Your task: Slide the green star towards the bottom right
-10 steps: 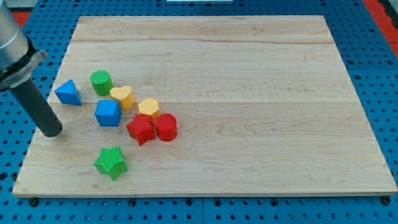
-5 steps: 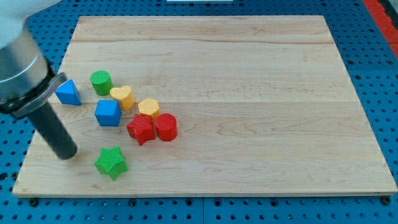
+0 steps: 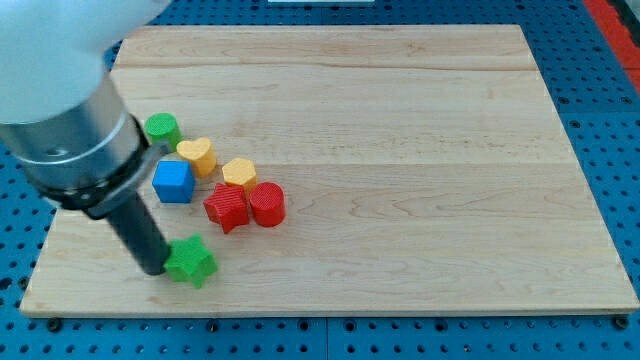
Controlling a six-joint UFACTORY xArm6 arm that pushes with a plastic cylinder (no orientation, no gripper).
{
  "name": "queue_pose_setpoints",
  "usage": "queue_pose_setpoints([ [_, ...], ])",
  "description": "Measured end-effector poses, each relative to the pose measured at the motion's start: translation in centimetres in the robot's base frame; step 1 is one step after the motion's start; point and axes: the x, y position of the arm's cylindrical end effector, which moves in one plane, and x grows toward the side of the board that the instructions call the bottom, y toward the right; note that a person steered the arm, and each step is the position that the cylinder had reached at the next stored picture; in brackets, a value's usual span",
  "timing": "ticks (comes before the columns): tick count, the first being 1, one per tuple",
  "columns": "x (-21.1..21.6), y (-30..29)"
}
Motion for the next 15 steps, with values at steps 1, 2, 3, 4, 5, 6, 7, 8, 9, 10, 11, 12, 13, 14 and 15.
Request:
queue_pose_setpoints([
  [1,-1.3,6.8],
  [2,-2.4,9.9],
  [3,-1.1,7.2],
  [4,1.8,9.8],
  [5,-1.5,16.2],
  [6,-2.3,20.5],
  [7,-2.6,18.9],
  [8,-5.1,19.2],
  [9,-6.0,20.0],
  [10,-6.1,26.3],
  [11,-8.2,25.0],
  [12,-8.9,28.0],
  [13,-8.4,32.1],
  [14,-6.3,32.6],
  [15,-5.4,32.7],
])
